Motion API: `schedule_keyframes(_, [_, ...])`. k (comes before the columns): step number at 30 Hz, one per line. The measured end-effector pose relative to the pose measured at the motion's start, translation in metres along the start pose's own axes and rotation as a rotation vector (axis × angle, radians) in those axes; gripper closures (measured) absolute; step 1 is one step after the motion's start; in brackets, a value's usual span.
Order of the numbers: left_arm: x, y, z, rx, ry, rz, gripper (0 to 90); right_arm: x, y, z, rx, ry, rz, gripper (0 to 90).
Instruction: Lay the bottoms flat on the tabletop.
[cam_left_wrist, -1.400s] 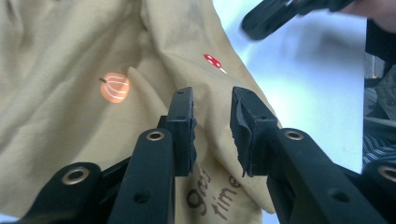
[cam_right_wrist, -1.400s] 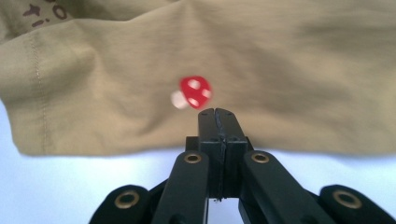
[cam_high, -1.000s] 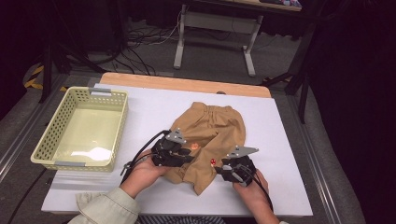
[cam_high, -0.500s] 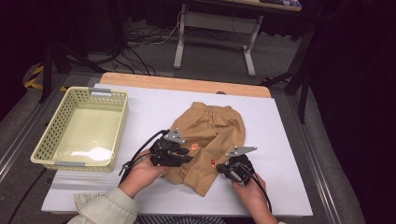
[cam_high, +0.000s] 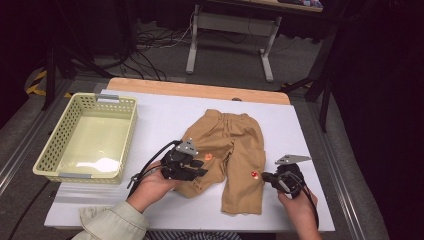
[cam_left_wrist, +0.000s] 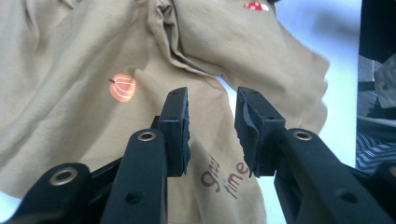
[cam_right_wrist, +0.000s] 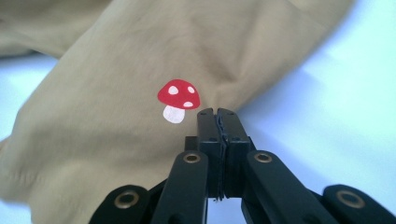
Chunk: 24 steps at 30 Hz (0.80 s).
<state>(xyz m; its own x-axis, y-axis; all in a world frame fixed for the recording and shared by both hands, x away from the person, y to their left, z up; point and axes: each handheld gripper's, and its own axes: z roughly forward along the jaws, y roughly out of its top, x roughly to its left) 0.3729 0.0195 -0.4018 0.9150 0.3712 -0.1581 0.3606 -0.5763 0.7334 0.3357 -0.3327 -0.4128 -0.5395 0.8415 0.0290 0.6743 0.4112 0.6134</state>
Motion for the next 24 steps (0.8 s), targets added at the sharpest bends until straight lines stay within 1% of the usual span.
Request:
schedule_keyframes(1, [0.0,0.0,0.0,0.0,0.005,0.005,64.4,-0.004,-0.002,-0.002,0.006,-0.006,0.007,89.6])
schedule_keyframes(6, [0.0,-0.003,-0.002,-0.007,0.001,-0.001,63.4,-0.018,-0.01,-0.008,0.02,-0.055,0.029,89.6])
schedule_keyframes(8, [0.0,-0.004,-0.003,-0.008,-0.003,-0.005,63.2,-0.023,-0.012,-0.009,0.027,-0.071,0.038,89.5])
schedule_keyframes(12, [-0.001,-0.006,-0.005,-0.008,-0.004,0.002,62.8,-0.033,-0.017,-0.009,0.042,-0.104,0.063,89.5])
schedule_keyframes(14, [-0.001,-0.007,-0.006,-0.01,-0.004,0.0,62.2,-0.038,-0.019,-0.008,0.052,-0.115,0.073,89.3])
schedule_keyframes(15, [-0.001,-0.008,-0.006,-0.014,-0.004,-0.003,61.8,-0.039,-0.02,-0.008,0.048,-0.119,0.077,88.8])
schedule_keyframes(16, [-0.001,-0.009,-0.008,-0.009,0.002,-0.003,61.6,-0.04,-0.021,-0.008,0.049,-0.117,0.08,88.0])
schedule_keyframes(18, [0.0,-0.01,-0.009,-0.016,0.007,-0.011,60.9,-0.037,-0.019,-0.009,0.026,-0.131,0.063,85.6])
schedule_keyframes(19, [0.002,-0.011,-0.01,-0.019,0.009,-0.014,60.5,-0.035,-0.018,-0.011,0.012,-0.134,0.052,82.1])
schedule_keyframes(21, [0.002,-0.013,-0.013,-0.028,0.021,-0.023,59.9,-0.027,-0.012,-0.015,-0.046,-0.108,0.025,75.1])
schedule_keyframes(22, [0.003,-0.013,-0.014,-0.029,0.029,-0.021,59.5,-0.022,-0.009,-0.017,-0.07,-0.096,0.005,73.6])
schedule_keyframes(23, [0.004,-0.014,-0.016,-0.031,0.047,-0.024,58.7,-0.018,-0.007,-0.017,-0.085,-0.087,-0.009,72.0])
schedule_keyframes(24, [0.005,-0.015,-0.017,-0.034,0.062,-0.03,57.9,-0.01,-0.002,-0.017,-0.106,-0.068,-0.037,71.3])
